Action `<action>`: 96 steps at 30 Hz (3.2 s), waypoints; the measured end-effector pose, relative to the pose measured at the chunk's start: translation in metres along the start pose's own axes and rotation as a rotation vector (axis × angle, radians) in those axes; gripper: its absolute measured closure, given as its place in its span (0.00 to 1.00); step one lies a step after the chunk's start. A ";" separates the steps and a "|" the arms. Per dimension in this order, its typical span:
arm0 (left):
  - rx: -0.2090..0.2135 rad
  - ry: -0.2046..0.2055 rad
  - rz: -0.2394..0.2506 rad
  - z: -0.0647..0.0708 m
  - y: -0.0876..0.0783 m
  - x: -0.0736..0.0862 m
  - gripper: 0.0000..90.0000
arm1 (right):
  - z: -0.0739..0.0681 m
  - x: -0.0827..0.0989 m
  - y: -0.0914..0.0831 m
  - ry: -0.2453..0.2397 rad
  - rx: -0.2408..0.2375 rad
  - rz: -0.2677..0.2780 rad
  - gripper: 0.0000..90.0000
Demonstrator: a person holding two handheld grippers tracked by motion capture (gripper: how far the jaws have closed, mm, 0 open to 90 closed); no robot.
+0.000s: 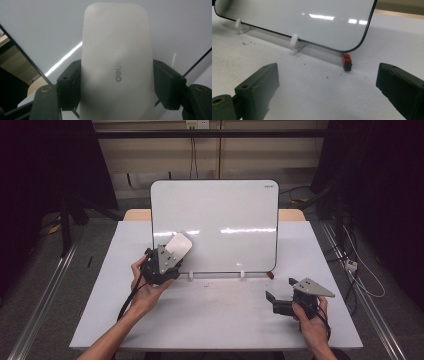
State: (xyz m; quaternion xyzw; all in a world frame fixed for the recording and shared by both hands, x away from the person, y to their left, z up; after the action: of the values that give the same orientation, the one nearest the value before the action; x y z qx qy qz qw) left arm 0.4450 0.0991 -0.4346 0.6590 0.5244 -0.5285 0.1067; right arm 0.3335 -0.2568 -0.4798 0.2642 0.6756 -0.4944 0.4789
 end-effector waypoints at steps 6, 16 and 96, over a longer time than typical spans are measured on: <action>0.003 0.000 -0.012 0.000 0.011 0.005 0.34 | 0.000 0.000 0.000 -0.002 0.000 0.002 0.05; -0.027 0.017 -0.031 0.002 0.017 0.008 0.34 | 0.000 0.000 0.001 -0.008 -0.005 -0.002 0.05; 0.151 -0.321 0.009 -0.009 -0.065 0.039 0.05 | 0.000 0.000 0.000 -0.003 0.002 -0.002 0.05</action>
State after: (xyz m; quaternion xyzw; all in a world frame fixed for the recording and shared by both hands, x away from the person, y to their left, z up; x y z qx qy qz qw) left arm 0.3937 0.1564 -0.4355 0.5746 0.4566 -0.6644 0.1414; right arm 0.3330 -0.2570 -0.4798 0.2631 0.6746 -0.4962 0.4791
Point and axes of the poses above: each handheld gripper's, and its own axes: y roughly forward along the jaws, x roughly out of its underside, z roughly to its right, the point moved 6 cm from there along y, roughly forward along the jaws, and after that the axes turned 3 degrees about z, right-handed, at the moved point
